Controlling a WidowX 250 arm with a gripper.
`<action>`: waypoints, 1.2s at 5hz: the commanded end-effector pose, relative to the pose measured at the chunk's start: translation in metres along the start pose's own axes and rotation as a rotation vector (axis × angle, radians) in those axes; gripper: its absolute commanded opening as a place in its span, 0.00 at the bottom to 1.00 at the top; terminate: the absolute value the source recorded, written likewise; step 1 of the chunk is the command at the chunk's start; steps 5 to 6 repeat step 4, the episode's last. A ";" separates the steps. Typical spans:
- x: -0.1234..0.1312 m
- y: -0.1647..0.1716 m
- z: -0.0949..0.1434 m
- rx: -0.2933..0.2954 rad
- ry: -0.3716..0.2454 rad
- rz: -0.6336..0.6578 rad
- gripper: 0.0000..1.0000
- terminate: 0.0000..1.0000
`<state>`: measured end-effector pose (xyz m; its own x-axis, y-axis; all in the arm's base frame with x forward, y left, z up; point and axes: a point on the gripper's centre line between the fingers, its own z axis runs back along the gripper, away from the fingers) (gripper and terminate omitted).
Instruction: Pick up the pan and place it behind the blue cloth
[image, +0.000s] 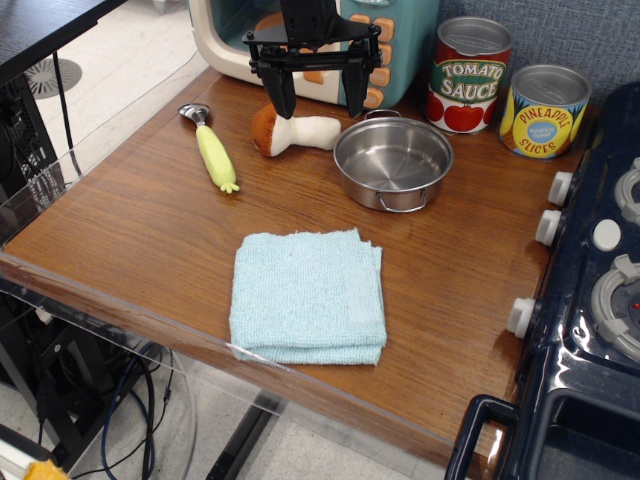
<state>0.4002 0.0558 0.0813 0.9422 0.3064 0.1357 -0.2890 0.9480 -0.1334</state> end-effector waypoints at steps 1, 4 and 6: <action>0.003 0.004 0.029 -0.009 -0.070 -0.007 1.00 0.00; 0.003 0.004 0.029 -0.009 -0.070 -0.007 1.00 1.00; 0.003 0.004 0.029 -0.009 -0.070 -0.007 1.00 1.00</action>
